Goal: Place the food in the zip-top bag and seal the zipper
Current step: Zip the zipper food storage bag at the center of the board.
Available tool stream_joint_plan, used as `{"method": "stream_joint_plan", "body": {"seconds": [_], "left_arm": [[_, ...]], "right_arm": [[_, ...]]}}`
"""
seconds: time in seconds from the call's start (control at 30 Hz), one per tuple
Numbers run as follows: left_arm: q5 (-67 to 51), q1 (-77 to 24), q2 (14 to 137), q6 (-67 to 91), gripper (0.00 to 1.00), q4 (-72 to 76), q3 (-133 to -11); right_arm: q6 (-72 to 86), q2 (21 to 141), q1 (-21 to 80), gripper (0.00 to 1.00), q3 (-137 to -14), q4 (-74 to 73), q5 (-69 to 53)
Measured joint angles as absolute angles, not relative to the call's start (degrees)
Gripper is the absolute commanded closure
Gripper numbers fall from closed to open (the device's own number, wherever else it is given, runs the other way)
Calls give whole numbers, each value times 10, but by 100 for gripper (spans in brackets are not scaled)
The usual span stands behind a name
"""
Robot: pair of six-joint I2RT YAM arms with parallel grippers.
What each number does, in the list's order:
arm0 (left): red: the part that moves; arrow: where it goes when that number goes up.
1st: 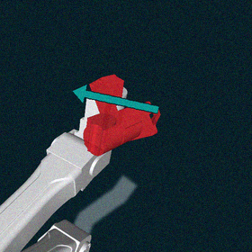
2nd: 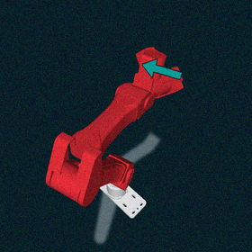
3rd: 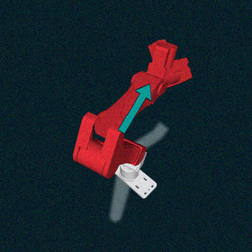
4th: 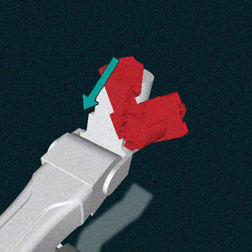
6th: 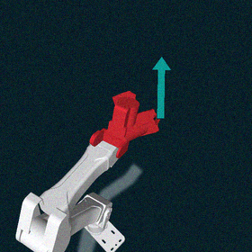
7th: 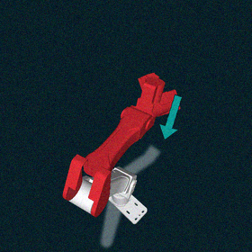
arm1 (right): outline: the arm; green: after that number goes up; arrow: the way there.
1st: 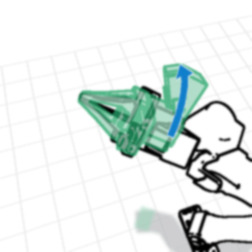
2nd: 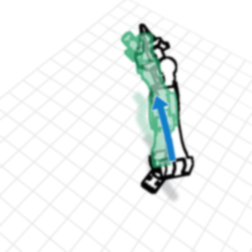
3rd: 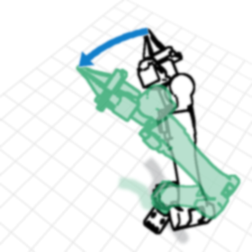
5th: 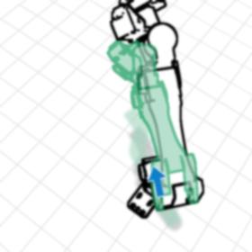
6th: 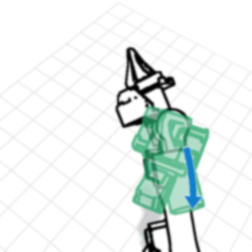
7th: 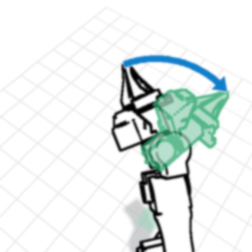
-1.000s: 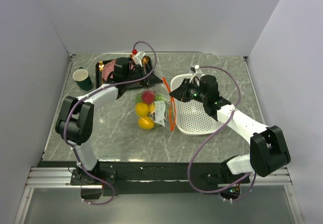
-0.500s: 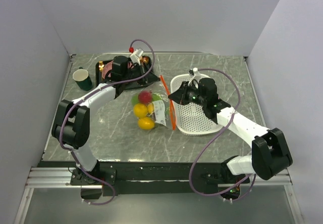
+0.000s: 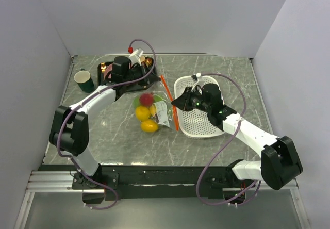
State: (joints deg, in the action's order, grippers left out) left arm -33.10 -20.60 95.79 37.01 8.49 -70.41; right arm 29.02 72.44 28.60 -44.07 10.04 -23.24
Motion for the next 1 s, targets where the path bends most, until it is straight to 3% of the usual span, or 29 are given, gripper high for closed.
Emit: {"method": "stream_joint_plan", "body": {"seconds": [1.0], "left_arm": [[-204,-180,898,339,99,8,-704]], "right_arm": [[293,682,318,85,-435,50,-206]]}}
